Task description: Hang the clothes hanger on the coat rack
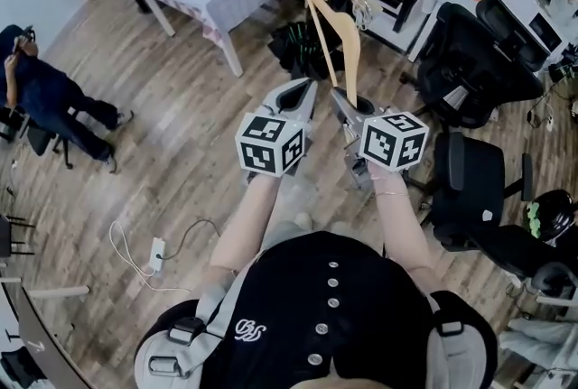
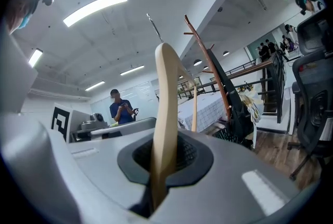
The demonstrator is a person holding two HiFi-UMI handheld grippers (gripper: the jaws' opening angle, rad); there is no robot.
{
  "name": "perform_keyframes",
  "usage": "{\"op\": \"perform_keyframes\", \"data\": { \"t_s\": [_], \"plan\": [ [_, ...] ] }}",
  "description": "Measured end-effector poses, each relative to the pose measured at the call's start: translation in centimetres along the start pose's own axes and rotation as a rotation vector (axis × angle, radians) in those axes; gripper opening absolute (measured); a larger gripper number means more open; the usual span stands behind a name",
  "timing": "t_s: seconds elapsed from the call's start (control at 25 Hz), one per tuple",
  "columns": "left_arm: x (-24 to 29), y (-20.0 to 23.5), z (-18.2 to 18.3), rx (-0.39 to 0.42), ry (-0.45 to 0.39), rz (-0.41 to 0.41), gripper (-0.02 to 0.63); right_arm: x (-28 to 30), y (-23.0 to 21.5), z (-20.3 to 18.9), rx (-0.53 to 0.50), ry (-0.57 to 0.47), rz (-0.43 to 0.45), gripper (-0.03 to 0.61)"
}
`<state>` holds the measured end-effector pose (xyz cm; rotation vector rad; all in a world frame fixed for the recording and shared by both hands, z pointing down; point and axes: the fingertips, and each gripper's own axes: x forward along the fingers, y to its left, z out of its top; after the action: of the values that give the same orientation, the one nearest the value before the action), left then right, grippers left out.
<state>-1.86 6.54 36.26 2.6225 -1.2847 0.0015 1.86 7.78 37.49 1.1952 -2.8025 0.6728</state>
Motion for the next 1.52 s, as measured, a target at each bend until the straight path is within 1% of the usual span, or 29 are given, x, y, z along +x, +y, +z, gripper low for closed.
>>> {"op": "perform_keyframes", "data": {
  "t_s": [0.28,0.48,0.72,1.12,1.32,1.52],
  "plan": [
    [1.4,1.9,-0.7,-0.001,0.035,-0.031,-0.002,2.0,-1.5,-0.7,0.015,0.035,-0.016,-0.005],
    [2.1,3.6,-0.5,-0.024,0.029,-0.026,-0.002,3.1,-2.5,-0.4,0.028,0.032,-0.036,-0.005],
    [3.9,5.7,-0.5,-0.032,0.035,-0.035,-0.002,5.6,-3.8,-0.5,0.039,0.044,-0.036,-0.005],
    [8.7,9.6,0.7,-0.037,0.032,-0.019,-0.002,10.3,-7.4,2.6,0.027,0.025,-0.017,-0.005],
    [12.1,10.8,1.6,-0.06,0.009,-0.016,-0.002,12.8,-10.3,3.8,0.038,0.049,0.005,-0.005],
    [15.0,13.1,2.1,-0.058,0.014,0.001,-0.002,15.4,-13.1,6.0,0.036,0.044,0.009,-0.005]
  ]
}}
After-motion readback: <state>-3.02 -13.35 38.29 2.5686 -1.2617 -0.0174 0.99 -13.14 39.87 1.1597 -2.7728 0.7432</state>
